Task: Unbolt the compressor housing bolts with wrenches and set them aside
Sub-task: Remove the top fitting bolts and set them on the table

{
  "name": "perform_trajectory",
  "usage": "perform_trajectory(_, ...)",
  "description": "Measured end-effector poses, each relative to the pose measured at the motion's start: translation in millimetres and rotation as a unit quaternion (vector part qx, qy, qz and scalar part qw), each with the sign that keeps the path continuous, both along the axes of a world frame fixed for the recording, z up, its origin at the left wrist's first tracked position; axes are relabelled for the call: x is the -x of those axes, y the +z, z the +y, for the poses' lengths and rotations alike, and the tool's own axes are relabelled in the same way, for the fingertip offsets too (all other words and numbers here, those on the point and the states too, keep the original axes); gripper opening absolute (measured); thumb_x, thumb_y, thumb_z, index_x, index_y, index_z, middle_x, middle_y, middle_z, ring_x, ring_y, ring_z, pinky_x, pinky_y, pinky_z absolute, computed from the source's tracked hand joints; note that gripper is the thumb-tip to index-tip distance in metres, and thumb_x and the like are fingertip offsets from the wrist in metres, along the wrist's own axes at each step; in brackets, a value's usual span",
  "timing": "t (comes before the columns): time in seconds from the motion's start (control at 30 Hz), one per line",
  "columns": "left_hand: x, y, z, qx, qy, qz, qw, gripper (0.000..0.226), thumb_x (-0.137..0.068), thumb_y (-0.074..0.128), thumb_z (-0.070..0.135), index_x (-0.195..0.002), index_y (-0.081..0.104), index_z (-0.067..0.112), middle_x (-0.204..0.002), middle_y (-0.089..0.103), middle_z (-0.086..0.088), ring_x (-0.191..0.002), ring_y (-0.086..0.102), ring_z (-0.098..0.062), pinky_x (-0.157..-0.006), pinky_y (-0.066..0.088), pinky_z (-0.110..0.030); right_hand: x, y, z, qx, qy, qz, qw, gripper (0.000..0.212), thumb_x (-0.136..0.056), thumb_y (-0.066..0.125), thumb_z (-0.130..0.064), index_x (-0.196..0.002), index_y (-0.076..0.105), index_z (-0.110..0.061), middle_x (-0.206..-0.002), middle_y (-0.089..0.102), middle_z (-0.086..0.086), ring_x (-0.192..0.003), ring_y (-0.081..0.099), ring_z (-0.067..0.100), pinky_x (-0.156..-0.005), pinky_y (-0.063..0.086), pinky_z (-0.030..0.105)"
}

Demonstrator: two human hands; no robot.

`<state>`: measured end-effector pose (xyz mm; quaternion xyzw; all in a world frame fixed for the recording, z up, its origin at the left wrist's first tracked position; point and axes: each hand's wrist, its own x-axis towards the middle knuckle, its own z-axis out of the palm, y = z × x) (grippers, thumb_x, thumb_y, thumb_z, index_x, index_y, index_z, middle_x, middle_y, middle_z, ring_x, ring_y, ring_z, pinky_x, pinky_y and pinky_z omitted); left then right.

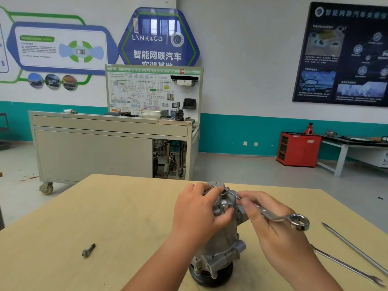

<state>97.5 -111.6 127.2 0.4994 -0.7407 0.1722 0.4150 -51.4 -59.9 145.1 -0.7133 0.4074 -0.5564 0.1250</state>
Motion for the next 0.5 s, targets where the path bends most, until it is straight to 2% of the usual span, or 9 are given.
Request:
perform_trajectory(0.07,0,0,0,-0.005,0.001,-0.002,1.0,0.05,-0.07,0.048,0.056,-0.097,0.076,0.025,-0.077,0.067,0.003,-0.066,0.059,-0.017,-0.054,0.047,-0.027,0,-1,-2,0.001,0.011,-0.013,1.0,0.029,-0.076,0.043,-0.058,-0.089,0.062,-0.04,-0.088,0.068,-0.023,-0.085,0.062,-0.006,-0.068,0.045,0.008)
perform_trajectory(0.17,-1,1,-1,-0.007,0.002,-0.007,1.0,0.05,-0.07,0.046,0.055,-0.098,0.076,0.025,-0.078,0.067,0.002,-0.066,0.06,-0.019,-0.055,0.048,-0.027,2,-9,-9,0.009,0.018,-0.114,0.993,0.031,-0.079,0.044,-0.048,-0.086,0.066,-0.026,-0.082,0.07,-0.012,-0.071,0.063,0.0,-0.063,0.046,0.008)
perform_trajectory(0.23,-1,1,-1,-0.007,0.001,-0.013,1.0,0.049,-0.071,0.046,0.055,-0.097,0.076,0.026,-0.079,0.067,0.001,-0.066,0.06,-0.019,-0.054,0.05,-0.028,6,-15,-12,0.01,0.017,-0.147,0.989,0.029,-0.08,0.045,-0.039,-0.085,0.067,-0.02,-0.08,0.07,-0.009,-0.069,0.062,0.001,-0.063,0.044,0.007)
perform_trajectory(0.33,-2,1,0,-0.01,0.004,-0.02,1.0,0.049,-0.071,0.047,0.056,-0.097,0.076,0.027,-0.08,0.068,0.001,-0.067,0.061,-0.019,-0.054,0.051,-0.028,6,-22,-10,0.014,0.024,-0.115,0.993,0.02,-0.081,0.05,-0.036,-0.087,0.066,-0.024,-0.083,0.07,-0.012,-0.075,0.064,0.0,-0.065,0.045,0.007)
perform_trajectory(0.43,-1,0,-1,-0.009,0.003,-0.012,1.0,0.045,-0.069,0.055,0.055,-0.097,0.076,0.026,-0.079,0.068,0.0,-0.066,0.06,-0.02,-0.054,0.05,-0.028,4,-24,-11,0.017,0.001,-0.067,0.998,0.019,-0.082,0.058,-0.051,-0.087,0.064,-0.034,-0.086,0.068,-0.015,-0.078,0.063,-0.002,-0.063,0.045,0.008)
perform_trajectory(0.5,-2,0,0,-0.01,0.005,-0.015,1.0,0.046,-0.071,0.051,0.055,-0.096,0.076,0.025,-0.079,0.067,0.0,-0.066,0.06,-0.021,-0.055,0.05,-0.029,4,-23,-20,-0.004,0.007,-0.109,0.994,0.02,-0.085,0.056,-0.047,-0.082,0.063,-0.028,-0.078,0.068,-0.009,-0.072,0.062,-0.001,-0.061,0.046,0.01)
